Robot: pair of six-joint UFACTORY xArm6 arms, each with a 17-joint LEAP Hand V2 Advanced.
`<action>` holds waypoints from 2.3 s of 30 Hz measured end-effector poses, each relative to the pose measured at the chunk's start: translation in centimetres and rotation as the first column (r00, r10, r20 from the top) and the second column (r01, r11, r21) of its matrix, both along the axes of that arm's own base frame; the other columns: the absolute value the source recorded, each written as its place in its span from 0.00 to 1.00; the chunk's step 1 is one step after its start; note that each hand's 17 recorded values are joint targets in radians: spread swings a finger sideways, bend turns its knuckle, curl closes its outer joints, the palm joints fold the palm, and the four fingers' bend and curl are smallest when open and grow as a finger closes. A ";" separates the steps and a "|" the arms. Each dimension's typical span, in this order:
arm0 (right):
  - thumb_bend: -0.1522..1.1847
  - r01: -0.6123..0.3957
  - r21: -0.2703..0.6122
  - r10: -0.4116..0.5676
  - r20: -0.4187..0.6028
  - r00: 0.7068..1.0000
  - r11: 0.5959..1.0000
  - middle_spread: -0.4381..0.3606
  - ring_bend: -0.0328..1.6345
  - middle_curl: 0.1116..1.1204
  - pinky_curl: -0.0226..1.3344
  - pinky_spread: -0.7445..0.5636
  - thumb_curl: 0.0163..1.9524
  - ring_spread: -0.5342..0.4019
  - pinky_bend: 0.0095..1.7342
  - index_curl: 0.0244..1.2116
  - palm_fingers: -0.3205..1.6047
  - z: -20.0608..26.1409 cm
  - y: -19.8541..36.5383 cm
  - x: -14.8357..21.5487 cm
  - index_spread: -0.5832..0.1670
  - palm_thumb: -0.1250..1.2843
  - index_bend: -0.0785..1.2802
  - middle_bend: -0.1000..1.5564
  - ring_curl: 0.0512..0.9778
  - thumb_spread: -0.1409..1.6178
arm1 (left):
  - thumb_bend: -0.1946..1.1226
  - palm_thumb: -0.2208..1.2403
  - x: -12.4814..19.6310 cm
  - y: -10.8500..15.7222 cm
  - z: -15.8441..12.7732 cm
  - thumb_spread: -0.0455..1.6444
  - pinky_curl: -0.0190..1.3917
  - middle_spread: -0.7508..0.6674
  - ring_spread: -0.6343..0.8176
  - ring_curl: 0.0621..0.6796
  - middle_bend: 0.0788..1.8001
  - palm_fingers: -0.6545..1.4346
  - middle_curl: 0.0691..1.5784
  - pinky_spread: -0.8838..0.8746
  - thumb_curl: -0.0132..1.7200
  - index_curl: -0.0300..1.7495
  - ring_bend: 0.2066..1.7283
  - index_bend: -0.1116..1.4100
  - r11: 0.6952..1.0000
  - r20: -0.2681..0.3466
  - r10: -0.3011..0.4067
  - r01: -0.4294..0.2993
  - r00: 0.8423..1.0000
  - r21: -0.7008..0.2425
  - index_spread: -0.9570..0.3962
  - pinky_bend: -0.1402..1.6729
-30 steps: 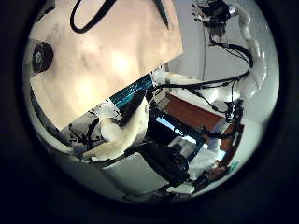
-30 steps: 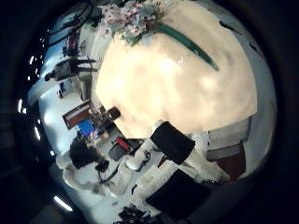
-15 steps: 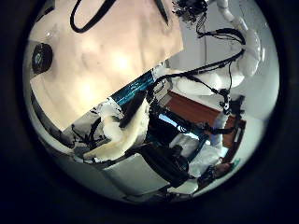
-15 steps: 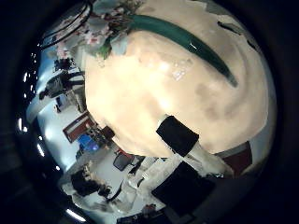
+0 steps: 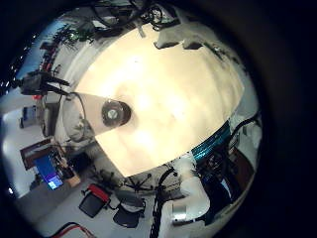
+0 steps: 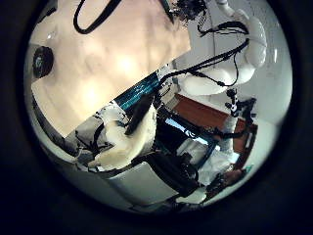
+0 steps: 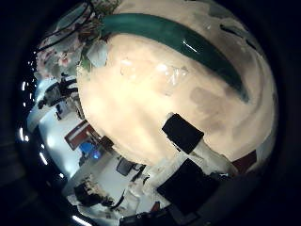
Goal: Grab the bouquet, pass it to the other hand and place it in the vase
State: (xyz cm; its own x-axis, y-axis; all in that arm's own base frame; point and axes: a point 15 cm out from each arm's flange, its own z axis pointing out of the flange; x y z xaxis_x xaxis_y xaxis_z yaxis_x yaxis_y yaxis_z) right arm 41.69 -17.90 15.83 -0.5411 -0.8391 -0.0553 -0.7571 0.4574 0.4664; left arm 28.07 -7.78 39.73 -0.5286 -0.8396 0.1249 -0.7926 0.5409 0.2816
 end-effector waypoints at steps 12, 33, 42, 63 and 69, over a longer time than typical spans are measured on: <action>0.10 0.013 -0.039 -0.012 0.009 1.000 0.999 0.59 0.60 0.35 0.11 0.61 0.19 0.40 0.47 0.28 0.30 -2.0 -0.2 0.6 0.65 0.53 0.19 0.36 0.33 0.71 | 0.13 0.31 -0.1 0.1 0.0 0.73 0.03 0.62 0.69 0.19 0.07 0.46 0.20 0.75 0.17 0.25 0.20 0.20 1.000 -0.002 -0.002 0.002 1.000 0.003 0.63 0.37; 0.10 0.018 -0.134 -0.002 0.114 0.994 0.991 0.54 0.63 0.38 0.09 0.56 0.20 0.34 0.49 0.30 0.32 -4.2 0.5 0.7 0.63 0.54 0.19 0.38 0.38 0.70 | 0.13 0.32 -0.1 0.2 -0.1 0.73 0.03 0.62 0.70 0.19 0.07 0.46 0.20 0.75 0.17 0.25 0.20 0.20 1.000 -0.003 0.003 -0.003 1.000 0.004 0.63 0.37; 0.10 0.029 -0.155 -0.004 0.159 0.987 0.987 0.52 0.64 0.40 0.08 0.54 0.20 0.33 0.50 0.31 0.33 -4.5 0.2 0.6 0.61 0.55 0.20 0.39 0.40 0.70 | 0.13 0.32 -0.1 0.2 -0.1 0.73 0.03 0.62 0.70 0.19 0.07 0.47 0.20 0.75 0.17 0.25 0.20 0.20 1.000 -0.003 0.003 -0.003 1.000 0.004 0.63 0.37; 0.10 -0.023 -0.173 0.043 0.109 0.993 0.985 0.27 0.72 0.53 0.15 0.21 0.23 0.25 0.70 0.38 0.72 -4.0 0.2 -0.3 0.31 0.69 0.25 0.50 0.46 0.65 | 0.13 0.32 -0.1 0.1 -0.1 0.74 0.03 0.63 0.70 0.18 0.07 0.46 0.20 0.75 0.17 0.25 0.20 0.20 1.000 -0.006 0.002 -0.002 1.000 0.005 0.63 0.37; 0.10 -0.028 -0.191 0.052 0.120 0.991 0.981 0.26 0.72 0.59 0.19 0.24 0.24 0.29 0.71 0.50 0.82 -2.6 -0.2 -0.2 0.21 0.73 0.41 0.57 0.49 0.63 | 0.13 0.32 0.2 0.1 -0.1 0.74 0.03 0.63 0.70 0.19 0.07 0.46 0.20 0.75 0.17 0.25 0.20 0.20 1.000 -0.001 -0.001 0.001 1.000 0.006 0.63 0.37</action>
